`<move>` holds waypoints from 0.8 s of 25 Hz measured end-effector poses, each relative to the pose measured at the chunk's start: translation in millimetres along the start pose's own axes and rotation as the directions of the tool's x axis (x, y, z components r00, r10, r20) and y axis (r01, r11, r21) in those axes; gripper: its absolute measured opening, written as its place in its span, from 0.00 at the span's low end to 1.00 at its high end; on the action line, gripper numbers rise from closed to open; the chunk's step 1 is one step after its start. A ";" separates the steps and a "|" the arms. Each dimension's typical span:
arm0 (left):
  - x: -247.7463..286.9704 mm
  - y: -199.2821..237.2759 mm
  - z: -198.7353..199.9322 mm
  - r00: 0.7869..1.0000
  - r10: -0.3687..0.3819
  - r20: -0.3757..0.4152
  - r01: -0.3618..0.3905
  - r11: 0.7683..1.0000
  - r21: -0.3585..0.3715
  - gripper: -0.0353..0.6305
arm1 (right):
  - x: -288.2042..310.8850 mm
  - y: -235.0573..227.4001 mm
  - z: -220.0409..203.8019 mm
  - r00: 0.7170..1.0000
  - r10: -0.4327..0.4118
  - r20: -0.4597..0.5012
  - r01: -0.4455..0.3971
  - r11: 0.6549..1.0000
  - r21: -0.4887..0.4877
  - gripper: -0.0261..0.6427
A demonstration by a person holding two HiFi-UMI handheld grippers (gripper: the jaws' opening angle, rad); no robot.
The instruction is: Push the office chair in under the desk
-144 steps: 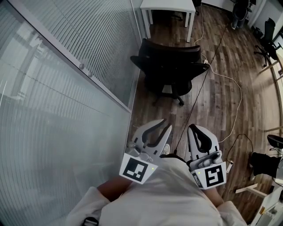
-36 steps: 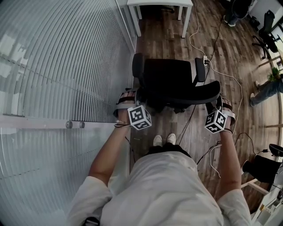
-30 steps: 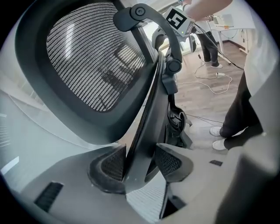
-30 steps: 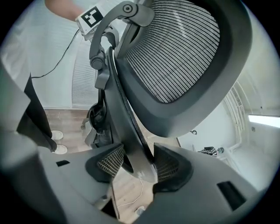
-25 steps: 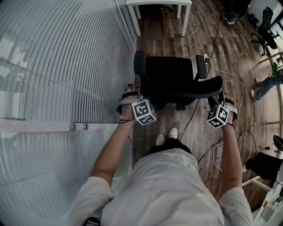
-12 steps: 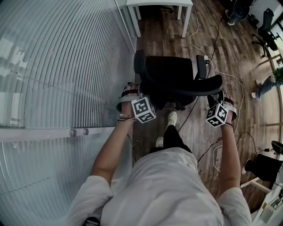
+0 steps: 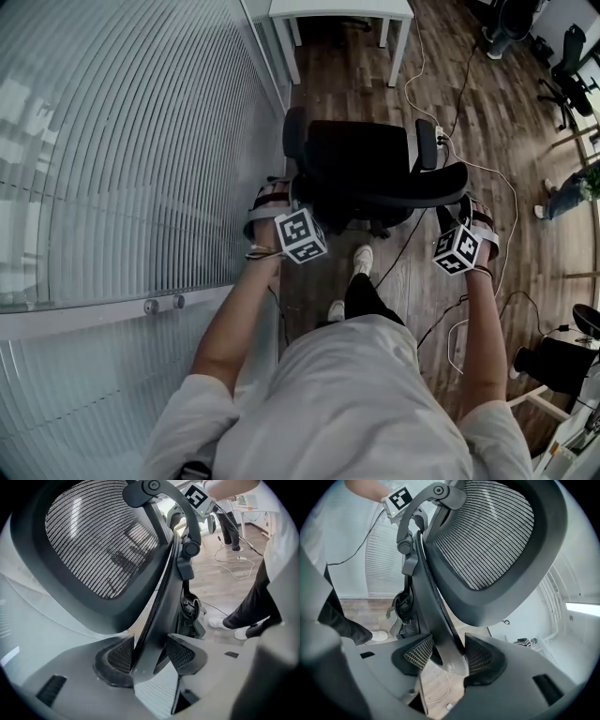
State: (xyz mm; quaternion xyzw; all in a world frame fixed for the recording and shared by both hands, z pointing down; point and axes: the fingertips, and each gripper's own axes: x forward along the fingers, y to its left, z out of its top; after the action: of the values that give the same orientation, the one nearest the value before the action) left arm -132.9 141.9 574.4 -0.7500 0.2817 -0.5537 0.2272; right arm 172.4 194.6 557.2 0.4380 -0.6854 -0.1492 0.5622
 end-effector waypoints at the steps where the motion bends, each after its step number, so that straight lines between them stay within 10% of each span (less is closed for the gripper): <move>1: 3.1 5.6 1.0 1.000 -0.001 -0.002 0.001 1.000 0.001 0.39 | 3.7 -5.0 1.6 1.000 0.001 0.000 -0.001 1.000 0.002 0.38; 20: 61.1 49.6 20.1 1.000 -0.016 -0.014 0.015 1.000 -0.011 0.39 | 73.4 -58.0 -2.7 1.000 0.015 0.000 -0.015 1.000 -0.011 0.39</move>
State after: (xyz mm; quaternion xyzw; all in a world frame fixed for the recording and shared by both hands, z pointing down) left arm -108.2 64.7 579.3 -0.7495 0.2805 -0.5591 0.2167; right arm 201.1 105.9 564.6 0.4298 -0.6878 -0.1486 0.5658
